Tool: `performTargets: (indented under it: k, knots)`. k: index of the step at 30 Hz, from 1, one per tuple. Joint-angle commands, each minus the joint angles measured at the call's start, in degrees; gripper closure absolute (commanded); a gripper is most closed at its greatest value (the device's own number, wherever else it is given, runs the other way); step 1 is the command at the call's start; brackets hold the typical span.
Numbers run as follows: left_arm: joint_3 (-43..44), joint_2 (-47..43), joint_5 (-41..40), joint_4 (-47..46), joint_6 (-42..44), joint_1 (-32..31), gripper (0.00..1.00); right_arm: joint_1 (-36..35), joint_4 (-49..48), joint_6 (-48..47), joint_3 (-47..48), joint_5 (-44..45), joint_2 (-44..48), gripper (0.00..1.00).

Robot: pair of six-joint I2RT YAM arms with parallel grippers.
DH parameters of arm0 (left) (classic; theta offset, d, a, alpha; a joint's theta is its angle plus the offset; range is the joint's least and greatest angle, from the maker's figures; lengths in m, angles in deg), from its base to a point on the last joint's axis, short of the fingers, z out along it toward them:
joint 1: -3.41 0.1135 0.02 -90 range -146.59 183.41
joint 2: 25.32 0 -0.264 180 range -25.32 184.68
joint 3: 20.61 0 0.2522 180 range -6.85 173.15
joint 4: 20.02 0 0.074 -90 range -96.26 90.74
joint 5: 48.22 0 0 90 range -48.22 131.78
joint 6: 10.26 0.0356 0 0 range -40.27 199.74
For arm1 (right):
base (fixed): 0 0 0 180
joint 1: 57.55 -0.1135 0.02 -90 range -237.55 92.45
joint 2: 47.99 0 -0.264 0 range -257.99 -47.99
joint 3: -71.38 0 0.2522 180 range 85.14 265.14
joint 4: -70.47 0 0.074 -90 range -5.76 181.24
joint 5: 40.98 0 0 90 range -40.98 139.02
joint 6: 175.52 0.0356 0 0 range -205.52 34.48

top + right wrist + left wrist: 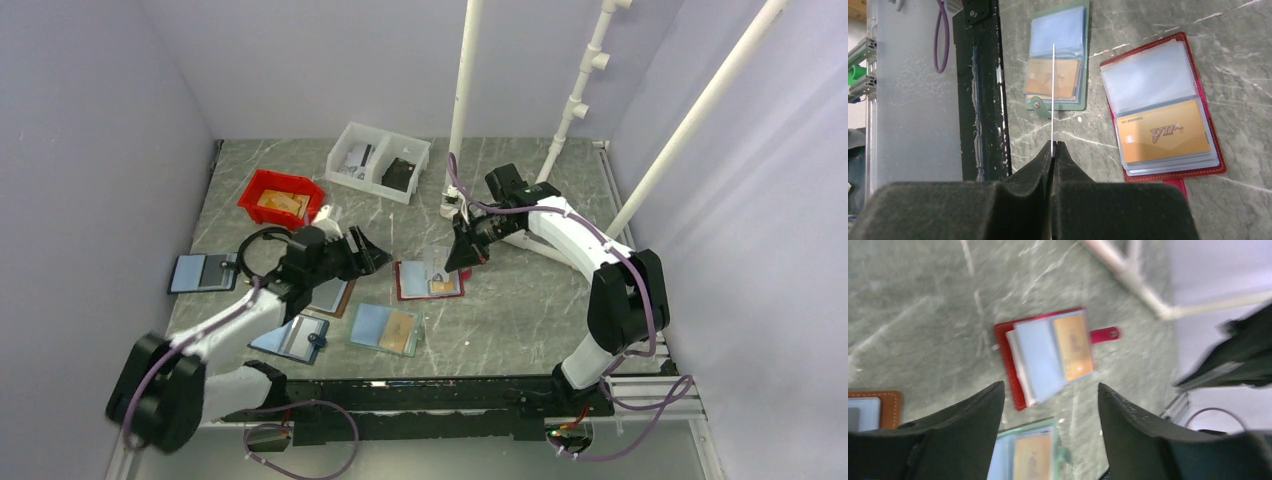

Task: Take the credit cards out of the card holder
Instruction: Place the credit card in the storage box.

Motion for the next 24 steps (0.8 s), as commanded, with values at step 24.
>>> performTargets:
  k: [24]
  knots:
    - [0.8,-8.3,19.8,-16.9,4.3,-5.2,0.05,-0.6,3.5,-4.5,2.9,-7.1,-1.3,1.00]
